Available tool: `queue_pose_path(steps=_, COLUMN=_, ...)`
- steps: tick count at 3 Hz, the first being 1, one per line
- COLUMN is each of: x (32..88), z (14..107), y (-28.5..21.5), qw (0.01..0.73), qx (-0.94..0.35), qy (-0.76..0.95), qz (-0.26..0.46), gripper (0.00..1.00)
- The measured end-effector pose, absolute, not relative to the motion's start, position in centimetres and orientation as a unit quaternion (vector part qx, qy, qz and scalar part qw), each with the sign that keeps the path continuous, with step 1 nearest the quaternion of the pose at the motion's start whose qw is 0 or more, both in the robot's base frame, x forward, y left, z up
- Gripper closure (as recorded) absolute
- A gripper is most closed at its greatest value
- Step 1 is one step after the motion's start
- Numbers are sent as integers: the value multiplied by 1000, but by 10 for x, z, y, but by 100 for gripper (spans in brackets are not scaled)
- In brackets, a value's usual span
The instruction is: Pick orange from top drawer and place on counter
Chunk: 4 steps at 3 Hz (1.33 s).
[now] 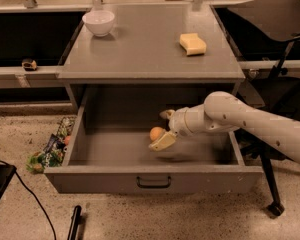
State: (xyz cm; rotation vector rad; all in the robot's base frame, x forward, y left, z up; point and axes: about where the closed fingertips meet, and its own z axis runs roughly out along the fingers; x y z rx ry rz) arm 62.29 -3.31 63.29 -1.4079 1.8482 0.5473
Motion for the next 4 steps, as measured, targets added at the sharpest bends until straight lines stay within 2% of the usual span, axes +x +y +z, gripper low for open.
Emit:
queue_pose_path(steps=2, x=618, z=625, y=-30, qw=355, qx=-548, qy=725, qz=218, gripper=65)
queue_pose_path(steps=3, x=614, z=648, y=-42, qw=378, qx=-549, qy=711, qz=222, gripper=89)
queue_pose_path(steps=4, x=602, z=692, y=-56, qw=416, qx=-559, qy=684, qz=216, gripper=100)
